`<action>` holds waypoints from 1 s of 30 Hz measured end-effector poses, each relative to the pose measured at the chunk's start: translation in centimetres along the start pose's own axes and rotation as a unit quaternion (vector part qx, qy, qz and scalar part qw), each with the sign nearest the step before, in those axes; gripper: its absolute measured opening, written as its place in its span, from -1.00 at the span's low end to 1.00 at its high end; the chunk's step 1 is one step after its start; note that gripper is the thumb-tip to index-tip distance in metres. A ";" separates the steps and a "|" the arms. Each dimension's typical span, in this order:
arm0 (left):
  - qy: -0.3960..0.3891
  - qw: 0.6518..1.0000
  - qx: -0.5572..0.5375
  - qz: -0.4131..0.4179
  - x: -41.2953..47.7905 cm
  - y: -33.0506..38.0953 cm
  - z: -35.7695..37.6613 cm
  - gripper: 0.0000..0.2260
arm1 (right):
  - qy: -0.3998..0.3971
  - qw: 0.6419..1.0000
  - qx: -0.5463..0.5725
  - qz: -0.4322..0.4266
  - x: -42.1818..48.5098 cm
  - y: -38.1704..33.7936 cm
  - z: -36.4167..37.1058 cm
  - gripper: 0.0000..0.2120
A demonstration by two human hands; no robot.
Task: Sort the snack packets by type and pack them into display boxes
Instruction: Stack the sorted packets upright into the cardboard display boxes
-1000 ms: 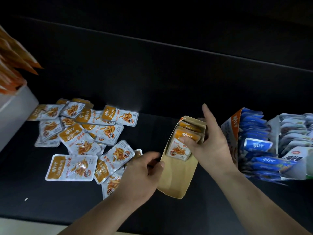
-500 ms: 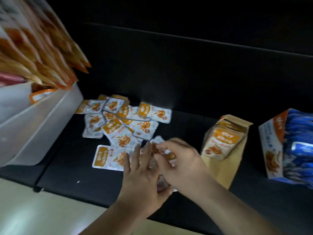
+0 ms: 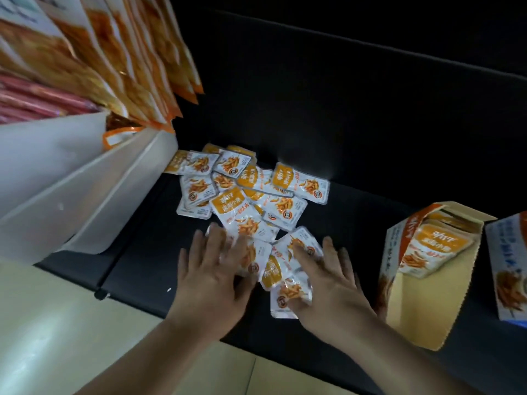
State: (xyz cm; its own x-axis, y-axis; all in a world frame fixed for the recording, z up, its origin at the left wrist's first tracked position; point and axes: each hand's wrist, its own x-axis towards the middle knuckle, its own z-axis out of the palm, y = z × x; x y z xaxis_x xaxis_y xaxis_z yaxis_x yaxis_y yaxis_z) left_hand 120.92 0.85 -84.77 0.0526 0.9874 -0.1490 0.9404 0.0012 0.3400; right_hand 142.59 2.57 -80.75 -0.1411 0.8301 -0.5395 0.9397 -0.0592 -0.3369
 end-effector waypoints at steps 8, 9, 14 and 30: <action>0.040 0.999 0.023 0.013 -1.6 -1.5 -0.1 -0.47 | 0.095 0.983 -0.148 -0.055 0.4 0.1 0.1 -0.08; 0.051 0.998 0.021 0.013 -1.6 -1.5 -0.2 -0.48 | 0.106 0.980 -0.154 -0.061 0.4 0.2 0.1 -0.09; 0.058 0.998 -0.017 0.034 -1.3 -2.5 -0.4 -0.37 | 0.127 0.986 -0.079 -0.073 1.0 1.0 -0.6 -0.27; 0.021 0.906 -0.409 -0.111 -0.3 1.0 -6.8 -0.58 | 0.126 0.961 0.206 0.135 -3.2 0.1 -0.1 -0.03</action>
State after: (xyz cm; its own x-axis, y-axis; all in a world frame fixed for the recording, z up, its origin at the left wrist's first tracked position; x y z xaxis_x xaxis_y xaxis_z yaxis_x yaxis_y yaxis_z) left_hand 119.52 1.62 -78.06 -0.1367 0.9538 -0.2674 0.3628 0.2994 0.8824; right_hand 143.18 -0.04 -78.94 0.2192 0.8581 -0.4643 0.7206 -0.4632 -0.5159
